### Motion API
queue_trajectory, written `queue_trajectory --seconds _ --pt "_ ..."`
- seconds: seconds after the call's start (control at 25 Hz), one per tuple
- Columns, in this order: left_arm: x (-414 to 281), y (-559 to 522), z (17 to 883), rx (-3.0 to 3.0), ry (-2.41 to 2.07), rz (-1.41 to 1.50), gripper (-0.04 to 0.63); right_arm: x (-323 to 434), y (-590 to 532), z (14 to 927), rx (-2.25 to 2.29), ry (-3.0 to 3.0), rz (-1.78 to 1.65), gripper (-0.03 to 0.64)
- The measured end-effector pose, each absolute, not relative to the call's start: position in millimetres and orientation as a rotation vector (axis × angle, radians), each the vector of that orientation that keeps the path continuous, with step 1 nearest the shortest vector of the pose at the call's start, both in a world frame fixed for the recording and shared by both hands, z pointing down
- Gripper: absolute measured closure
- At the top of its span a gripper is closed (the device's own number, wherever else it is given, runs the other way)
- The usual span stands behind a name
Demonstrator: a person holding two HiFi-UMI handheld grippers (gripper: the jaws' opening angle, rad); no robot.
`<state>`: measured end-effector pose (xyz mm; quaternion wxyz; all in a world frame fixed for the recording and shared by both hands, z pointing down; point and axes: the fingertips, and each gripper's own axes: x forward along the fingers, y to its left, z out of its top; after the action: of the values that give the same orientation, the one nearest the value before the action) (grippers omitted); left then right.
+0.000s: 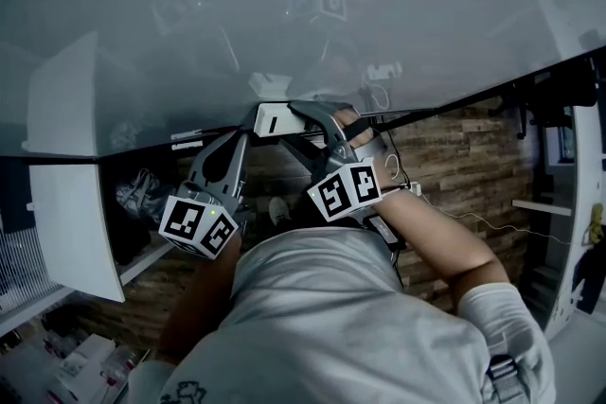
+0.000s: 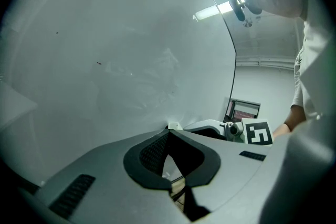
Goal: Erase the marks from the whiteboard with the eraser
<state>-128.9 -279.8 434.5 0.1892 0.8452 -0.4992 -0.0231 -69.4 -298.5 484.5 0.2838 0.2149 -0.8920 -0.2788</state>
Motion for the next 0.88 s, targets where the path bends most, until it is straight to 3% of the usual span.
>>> queue_trajectory --seconds 0.4,0.88 --pt "-141 -266 439 2.338 -1.45 -0.045 0.589 -80 -300 545 0.497 -2.315 -0.735 0.367" --pt "-143 -252 429 2.374 -1.442 -0.051 0.589 -79 -298 510 0.587 -2.3 -0.802 0.368"
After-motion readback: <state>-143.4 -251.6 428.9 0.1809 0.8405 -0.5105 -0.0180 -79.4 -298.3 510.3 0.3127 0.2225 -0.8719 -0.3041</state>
